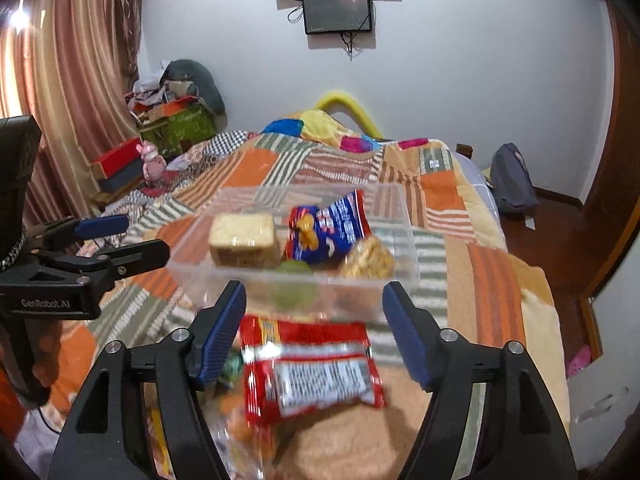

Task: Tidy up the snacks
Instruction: 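Place the bread slice into the box with the left tool while the right places the golden pack, then grasp the green-edged cake bag with the left tool while the right grasps the red snack bag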

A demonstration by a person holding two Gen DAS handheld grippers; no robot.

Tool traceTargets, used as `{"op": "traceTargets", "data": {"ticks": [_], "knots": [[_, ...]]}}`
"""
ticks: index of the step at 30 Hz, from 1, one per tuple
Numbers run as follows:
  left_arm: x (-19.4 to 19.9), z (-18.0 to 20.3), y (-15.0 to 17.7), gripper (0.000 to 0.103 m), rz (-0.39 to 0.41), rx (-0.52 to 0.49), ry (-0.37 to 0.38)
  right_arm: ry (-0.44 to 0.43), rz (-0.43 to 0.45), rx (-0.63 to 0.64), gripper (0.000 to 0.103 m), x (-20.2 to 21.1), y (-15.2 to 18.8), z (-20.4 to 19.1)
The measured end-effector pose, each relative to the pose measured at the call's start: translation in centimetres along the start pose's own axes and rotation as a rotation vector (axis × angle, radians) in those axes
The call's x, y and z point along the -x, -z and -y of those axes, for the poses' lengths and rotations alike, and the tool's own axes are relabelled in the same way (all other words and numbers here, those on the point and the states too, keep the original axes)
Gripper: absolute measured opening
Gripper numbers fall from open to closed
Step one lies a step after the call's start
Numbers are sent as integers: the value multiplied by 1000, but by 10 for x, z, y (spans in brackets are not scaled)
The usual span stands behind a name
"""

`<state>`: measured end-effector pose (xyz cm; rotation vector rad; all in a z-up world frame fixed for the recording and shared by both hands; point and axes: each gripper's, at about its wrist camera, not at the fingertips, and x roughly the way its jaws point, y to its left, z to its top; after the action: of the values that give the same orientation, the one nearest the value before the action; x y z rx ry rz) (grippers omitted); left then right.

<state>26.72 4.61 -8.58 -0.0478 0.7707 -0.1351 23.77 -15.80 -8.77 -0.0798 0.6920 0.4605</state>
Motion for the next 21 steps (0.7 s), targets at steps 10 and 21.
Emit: {"op": "traceTargets", "data": {"ticks": [10, 21], "knots": [[-20, 5, 63, 96, -163, 13, 62, -15, -137, 29, 74, -42, 25, -11], [-44, 12, 86, 98, -216, 32, 74, -16, -145, -29, 59, -29, 46, 17]]}}
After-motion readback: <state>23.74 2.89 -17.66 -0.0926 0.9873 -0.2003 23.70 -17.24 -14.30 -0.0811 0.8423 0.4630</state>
